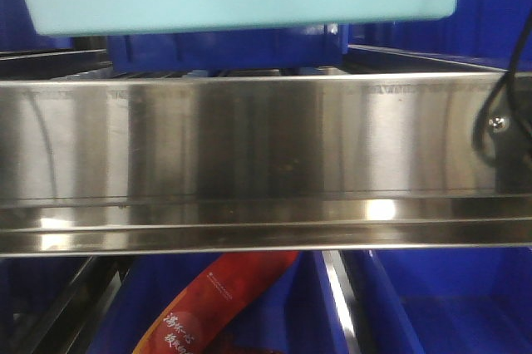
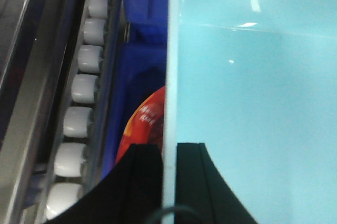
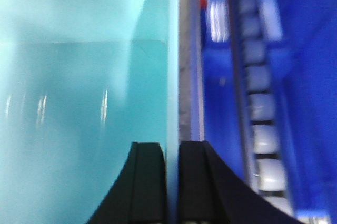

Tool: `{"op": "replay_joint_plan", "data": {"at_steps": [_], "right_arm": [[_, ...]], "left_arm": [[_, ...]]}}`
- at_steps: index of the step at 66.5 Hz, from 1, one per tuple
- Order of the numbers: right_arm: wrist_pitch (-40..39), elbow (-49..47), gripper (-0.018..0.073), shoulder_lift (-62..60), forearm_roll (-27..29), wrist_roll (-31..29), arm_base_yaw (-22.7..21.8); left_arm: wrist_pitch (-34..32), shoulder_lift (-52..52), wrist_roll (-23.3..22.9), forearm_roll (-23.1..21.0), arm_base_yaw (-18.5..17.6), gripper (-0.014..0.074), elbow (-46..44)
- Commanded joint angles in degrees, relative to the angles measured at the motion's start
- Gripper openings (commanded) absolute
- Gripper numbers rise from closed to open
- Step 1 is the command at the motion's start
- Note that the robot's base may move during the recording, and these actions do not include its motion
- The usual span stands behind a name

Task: Fetch blue bin and place on conveyor start
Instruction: 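Lift the light-blue bin with both grippers off the shelf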

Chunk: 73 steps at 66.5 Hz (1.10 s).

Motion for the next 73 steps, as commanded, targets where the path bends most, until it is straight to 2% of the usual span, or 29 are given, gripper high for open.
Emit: {"op": "replay_joint_plan", "data": {"at_steps": [1,5,12,19,24,50,73], "right_arm": [[-4.43,4.81,-0.0154,-5.01,-3.79,3.29,1.04],[-6.25,8.38,-0.0154,-7.4,-6.08,4.83,2.24],[-8.4,13.34,-0.0154,-10.98,-11.84,9.94,5.38],[-8.64,16.6,-0.0154,-13.99,-18.06,14.98,8.71],[-8.97,16.85,-0.0154,-15.08,-19.09,15.33,9.34],[-11.99,16.85,-0.0154,-16.4,-19.09,15.33,9.34],[-13.04,16.85,-0.0154,-16.4,-19.09,15.33,9.34]], "left_arm": [[-4.35,-4.43,-4.36,2.98,-2.48,-0.0111,4.64],[-5.61,-7.47,-6.9,5.8,-4.35,-0.0111,8.35],[-5.14,-10.88,-12.88,13.57,-7.95,-0.0111,10.88],[-4.07,-12.98,-14.39,18.04,-11.75,-0.0111,11.09],[-4.19,-13.88,-14.62,18.83,-12.73,-0.0111,11.09],[-6.05,-14.42,-14.62,18.83,-12.72,-0.0111,11.09],[-6.17,-14.42,-14.62,24.34,-12.72,-0.0111,11.09]]}}
